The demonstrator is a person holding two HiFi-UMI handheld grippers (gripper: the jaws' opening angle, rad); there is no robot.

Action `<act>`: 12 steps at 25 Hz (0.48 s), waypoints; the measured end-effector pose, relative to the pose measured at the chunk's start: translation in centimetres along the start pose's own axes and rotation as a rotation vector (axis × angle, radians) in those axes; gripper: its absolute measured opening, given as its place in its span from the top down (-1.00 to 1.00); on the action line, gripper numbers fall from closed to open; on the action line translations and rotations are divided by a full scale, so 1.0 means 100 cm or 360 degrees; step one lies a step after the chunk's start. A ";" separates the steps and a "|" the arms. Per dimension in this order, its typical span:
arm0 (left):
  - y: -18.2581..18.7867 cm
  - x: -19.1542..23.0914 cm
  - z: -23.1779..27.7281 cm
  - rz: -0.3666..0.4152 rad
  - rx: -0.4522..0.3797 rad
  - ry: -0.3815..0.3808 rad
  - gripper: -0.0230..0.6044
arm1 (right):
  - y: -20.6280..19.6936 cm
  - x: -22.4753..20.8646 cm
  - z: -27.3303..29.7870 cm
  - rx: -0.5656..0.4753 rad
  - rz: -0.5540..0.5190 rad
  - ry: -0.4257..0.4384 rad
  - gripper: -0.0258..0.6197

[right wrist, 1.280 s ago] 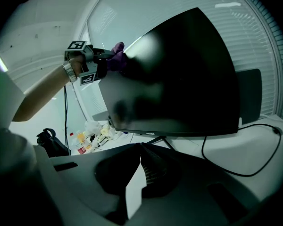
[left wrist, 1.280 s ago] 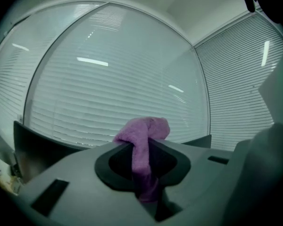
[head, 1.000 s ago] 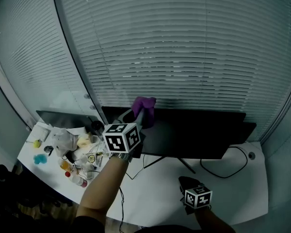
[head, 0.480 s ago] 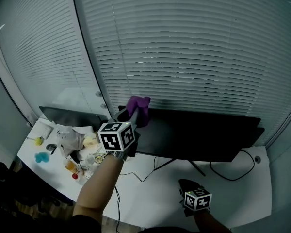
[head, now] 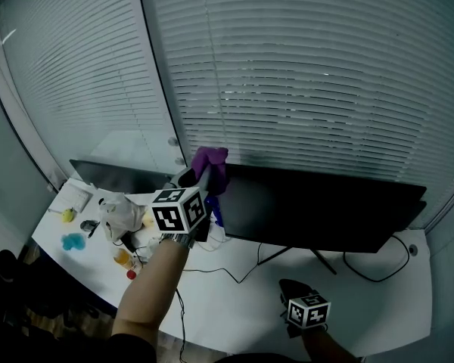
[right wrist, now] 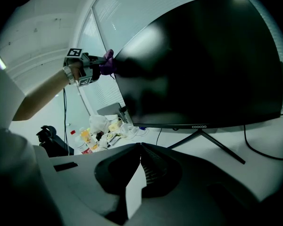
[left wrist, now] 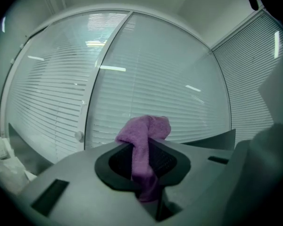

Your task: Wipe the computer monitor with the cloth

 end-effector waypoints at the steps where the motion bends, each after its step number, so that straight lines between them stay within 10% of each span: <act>1: 0.003 0.006 -0.002 0.0000 -0.0006 0.0011 0.70 | 0.000 0.003 0.002 0.0002 0.0000 0.0002 0.85; 12: 0.004 0.045 -0.017 -0.0044 0.0007 0.0074 0.70 | -0.005 0.028 0.013 0.0006 -0.0006 -0.0004 0.84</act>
Point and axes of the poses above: the fingertips, and each gripper's own axes: z forward along the fingers, x to its left, y out of its top, the point moved 1 cm from there along -z, backward along the fingers, and after that the axes turned 14 degrees about -x, right-handed, at the moved point
